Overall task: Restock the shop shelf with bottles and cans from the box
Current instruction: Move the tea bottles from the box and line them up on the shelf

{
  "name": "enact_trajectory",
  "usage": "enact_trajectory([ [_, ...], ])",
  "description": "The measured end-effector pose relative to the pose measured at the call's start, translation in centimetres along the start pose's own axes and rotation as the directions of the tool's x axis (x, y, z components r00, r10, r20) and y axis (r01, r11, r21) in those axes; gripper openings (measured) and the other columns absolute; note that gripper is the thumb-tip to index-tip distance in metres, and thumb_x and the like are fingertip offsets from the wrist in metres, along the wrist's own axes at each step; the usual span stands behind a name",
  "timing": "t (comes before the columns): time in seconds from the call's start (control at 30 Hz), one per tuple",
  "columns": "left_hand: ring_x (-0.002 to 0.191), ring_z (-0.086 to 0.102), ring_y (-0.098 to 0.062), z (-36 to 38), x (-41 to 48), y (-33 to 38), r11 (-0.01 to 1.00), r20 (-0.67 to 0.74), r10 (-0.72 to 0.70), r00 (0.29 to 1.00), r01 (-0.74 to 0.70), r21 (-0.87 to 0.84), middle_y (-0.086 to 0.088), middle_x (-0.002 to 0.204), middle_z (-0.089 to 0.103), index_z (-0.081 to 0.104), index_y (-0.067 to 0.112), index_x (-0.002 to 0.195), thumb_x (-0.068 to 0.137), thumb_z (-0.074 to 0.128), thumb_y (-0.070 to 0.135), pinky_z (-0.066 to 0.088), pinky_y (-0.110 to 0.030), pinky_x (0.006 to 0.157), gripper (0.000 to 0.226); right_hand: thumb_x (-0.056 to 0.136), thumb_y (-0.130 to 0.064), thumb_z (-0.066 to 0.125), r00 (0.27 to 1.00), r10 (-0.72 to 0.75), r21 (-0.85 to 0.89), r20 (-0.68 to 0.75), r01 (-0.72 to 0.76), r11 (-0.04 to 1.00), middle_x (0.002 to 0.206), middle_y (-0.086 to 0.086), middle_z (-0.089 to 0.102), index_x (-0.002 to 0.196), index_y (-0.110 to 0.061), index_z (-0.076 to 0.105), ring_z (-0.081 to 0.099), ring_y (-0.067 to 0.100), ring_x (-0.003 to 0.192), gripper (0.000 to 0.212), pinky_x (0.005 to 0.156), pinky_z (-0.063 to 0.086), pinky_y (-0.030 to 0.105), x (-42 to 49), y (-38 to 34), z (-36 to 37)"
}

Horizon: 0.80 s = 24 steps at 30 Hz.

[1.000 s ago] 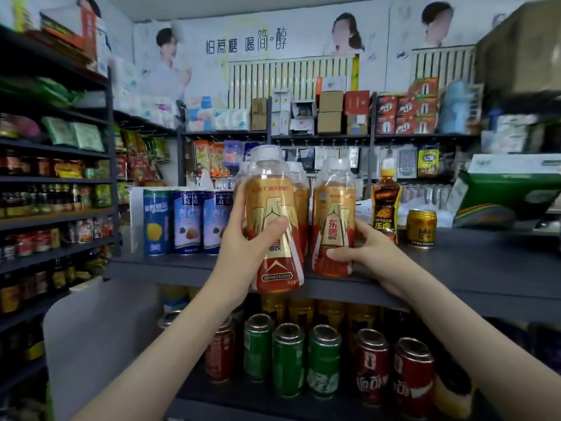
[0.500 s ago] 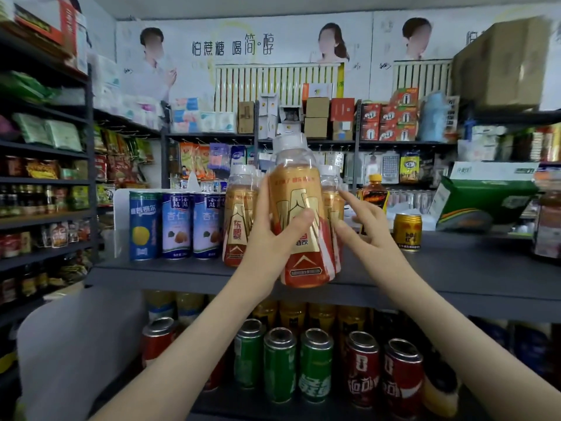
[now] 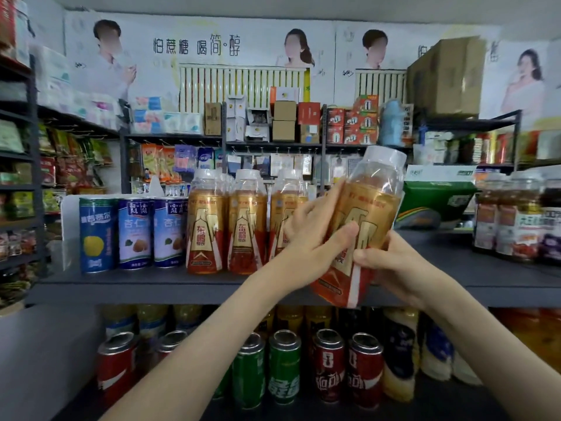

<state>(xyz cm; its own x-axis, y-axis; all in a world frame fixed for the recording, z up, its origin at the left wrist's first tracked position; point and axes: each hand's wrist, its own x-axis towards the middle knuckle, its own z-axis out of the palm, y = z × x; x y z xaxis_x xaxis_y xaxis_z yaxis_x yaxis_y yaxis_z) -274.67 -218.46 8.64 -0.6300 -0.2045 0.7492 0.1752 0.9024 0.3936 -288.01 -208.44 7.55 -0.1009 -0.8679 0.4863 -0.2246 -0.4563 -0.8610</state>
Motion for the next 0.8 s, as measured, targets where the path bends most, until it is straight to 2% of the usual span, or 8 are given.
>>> enact_trajectory([
  [0.07, 0.131, 0.002, 0.015, 0.1, 0.3, 0.0, 0.992, -0.177, 0.097, 0.980, -0.081, 0.094, 0.031, 0.142, 0.015, -0.012, 0.052, 0.140, 0.087, 0.008, 0.073, -0.005, -0.025, 0.112, 0.060, 0.048, -0.037, 0.088, 0.994, 0.021, -0.067, -0.110, -0.029, 0.997, 0.108, 0.008, 0.072, 0.121, -0.013, 0.058, 0.068, 0.025, 0.100, 0.082, 0.084, 0.055, 0.039, 0.3, 0.3, -0.2],
  [0.13, 0.137, -0.004, 0.010, -0.1, 0.8, -1.0, 0.984, -0.334, 0.123, 0.935, -0.071, 0.164, 0.025, 0.149, 0.007, -0.015, 0.049, 0.142, 0.095, 0.012, 0.063, -0.005, -0.030, 0.111, 0.056, 0.054, -0.036, 0.086, 0.976, 0.043, -0.119, -0.215, -0.070, 0.990, 0.111, 0.004, 0.071, 0.124, -0.017, 0.056, 0.068, 0.021, 0.102, 0.078, 0.089, 0.053, 0.040, 0.5, 0.6, -0.3],
  [0.2, 0.143, -0.003, -0.004, -0.6, 1.2, -2.5, 0.930, -0.389, 0.110, 0.915, 0.044, 0.366, 0.013, 0.157, 0.000, -0.013, 0.045, 0.146, 0.100, 0.028, 0.048, -0.003, -0.041, 0.114, 0.062, 0.063, -0.028, 0.086, 0.952, 0.039, -0.154, -0.304, -0.090, 0.984, 0.108, 0.001, 0.072, 0.121, -0.020, 0.056, 0.069, 0.017, 0.098, 0.067, 0.082, 0.054, 0.034, 1.0, 0.9, -0.8],
  [0.33, 0.144, -0.008, -0.026, -1.8, 1.2, -5.2, 0.664, -0.287, 0.099, 0.953, 0.151, 0.732, -0.006, 0.158, -0.011, -0.003, 0.039, 0.150, 0.091, 0.051, 0.040, -0.009, -0.048, 0.110, 0.080, 0.068, -0.019, 0.084, 0.876, -0.054, -0.243, -0.479, -0.073, 0.967, 0.111, 0.001, 0.063, 0.122, -0.019, 0.041, 0.063, 0.016, 0.100, 0.069, 0.080, 0.051, 0.030, 2.9, 1.6, -1.9],
  [0.5, 0.146, -0.006, -0.029, -2.3, 1.2, -6.9, 0.596, -0.173, 0.121, 0.977, 0.068, 0.800, -0.012, 0.159, -0.006, 0.003, 0.037, 0.151, 0.086, 0.057, 0.029, -0.009, -0.049, 0.111, 0.086, 0.060, -0.033, 0.089, 0.838, -0.077, -0.306, -0.540, -0.111, 0.945, 0.128, 0.007, 0.047, 0.131, -0.033, 0.018, 0.055, 0.022, 0.112, 0.100, 0.094, 0.050, 0.043, 5.3, 3.9, -2.3],
  [0.63, 0.146, -0.005, -0.027, -3.2, 1.2, -8.0, 0.512, -0.091, 0.124, 0.988, 0.015, 0.859, -0.013, 0.160, -0.005, 0.010, 0.036, 0.152, 0.090, 0.050, 0.044, -0.011, -0.048, 0.111, 0.075, 0.058, -0.045, 0.084, 0.786, -0.103, -0.463, -0.610, -0.248, 0.851, 0.145, 0.013, 0.029, 0.145, -0.032, 0.005, 0.034, 0.032, 0.132, 0.118, 0.110, 0.032, 0.052, 7.0, 4.8, -2.6],
  [0.7, 0.147, -0.005, -0.027, -3.8, 1.1, -8.8, 0.466, -0.033, 0.128, 0.991, -0.031, 0.884, -0.012, 0.160, -0.007, 0.008, 0.037, 0.152, 0.090, 0.043, 0.055, -0.016, -0.048, 0.111, 0.074, 0.061, -0.042, 0.072, 0.801, -0.038, -0.506, -0.598, -0.340, 0.793, 0.148, 0.016, 0.026, 0.150, -0.030, -0.006, 0.028, 0.037, 0.135, 0.119, 0.112, 0.025, 0.053, 7.1, 4.9, -2.7],
  [0.8, 0.148, 0.001, -0.029, -4.4, 0.9, -9.7, 0.408, 0.010, 0.152, 0.988, -0.072, 0.910, -0.013, 0.161, -0.002, 0.007, 0.036, 0.152, 0.086, 0.034, 0.066, -0.015, -0.050, 0.112, 0.078, 0.070, -0.030, 0.071, 0.877, -0.132, -0.703, -0.461, -0.271, 0.657, 0.148, 0.016, 0.030, 0.143, -0.042, -0.024, 0.029, 0.039, 0.135, 0.121, 0.113, 0.022, 0.054, 6.6, 5.3, -2.7],
])
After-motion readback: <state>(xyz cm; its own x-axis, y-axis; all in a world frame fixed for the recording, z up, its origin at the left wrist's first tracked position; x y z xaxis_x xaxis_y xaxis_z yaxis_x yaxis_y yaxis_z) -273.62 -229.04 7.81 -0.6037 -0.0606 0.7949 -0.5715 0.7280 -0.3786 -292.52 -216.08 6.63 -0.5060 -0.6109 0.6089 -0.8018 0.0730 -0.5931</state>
